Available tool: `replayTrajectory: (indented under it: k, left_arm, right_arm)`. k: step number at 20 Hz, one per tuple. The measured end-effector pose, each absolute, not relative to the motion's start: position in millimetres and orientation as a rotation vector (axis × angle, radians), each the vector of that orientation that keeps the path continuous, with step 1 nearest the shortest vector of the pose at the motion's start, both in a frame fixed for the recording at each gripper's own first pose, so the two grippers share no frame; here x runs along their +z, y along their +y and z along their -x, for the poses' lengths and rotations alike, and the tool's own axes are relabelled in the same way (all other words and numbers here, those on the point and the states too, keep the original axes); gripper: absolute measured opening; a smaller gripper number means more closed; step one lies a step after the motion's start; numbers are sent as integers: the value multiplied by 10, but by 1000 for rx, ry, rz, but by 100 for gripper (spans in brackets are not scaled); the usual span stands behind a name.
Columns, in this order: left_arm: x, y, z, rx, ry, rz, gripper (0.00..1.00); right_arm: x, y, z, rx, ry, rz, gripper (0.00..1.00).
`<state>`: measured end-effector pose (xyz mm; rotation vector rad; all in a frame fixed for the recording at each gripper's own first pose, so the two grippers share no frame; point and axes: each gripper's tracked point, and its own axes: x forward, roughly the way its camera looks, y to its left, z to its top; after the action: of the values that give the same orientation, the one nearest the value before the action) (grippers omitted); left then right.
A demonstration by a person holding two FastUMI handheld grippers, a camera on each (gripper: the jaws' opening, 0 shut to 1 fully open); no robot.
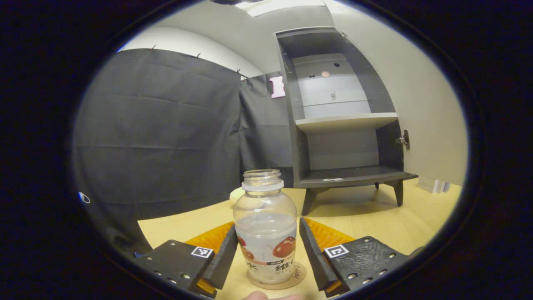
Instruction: Open the cabinet door with the right hand, grasp the bottle in the cabinet with the left hand and place it on the coaster, then close the cabinet door with the right hand.
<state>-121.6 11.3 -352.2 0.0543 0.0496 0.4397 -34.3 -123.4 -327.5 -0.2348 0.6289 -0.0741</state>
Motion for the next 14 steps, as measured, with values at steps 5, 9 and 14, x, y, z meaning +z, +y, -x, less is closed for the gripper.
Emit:
replayTrajectory:
  k: [5, 9, 14]
  left_arm:
    - [-3497, 132, 1229, 460, 76, -85, 81]
    - [-3251, 118, 1249, 449, 37, -92, 81]
    - [-3061, 92, 1195, 415, 20, -106, 81]
  right_arm:
    - [-3344, -1235, 384, -66, 642, 249, 95]
    - [-3415, -1171, 383, -42, 657, 223, 95]
    - [-3327, -1165, 374, -35, 632, 226, 95]
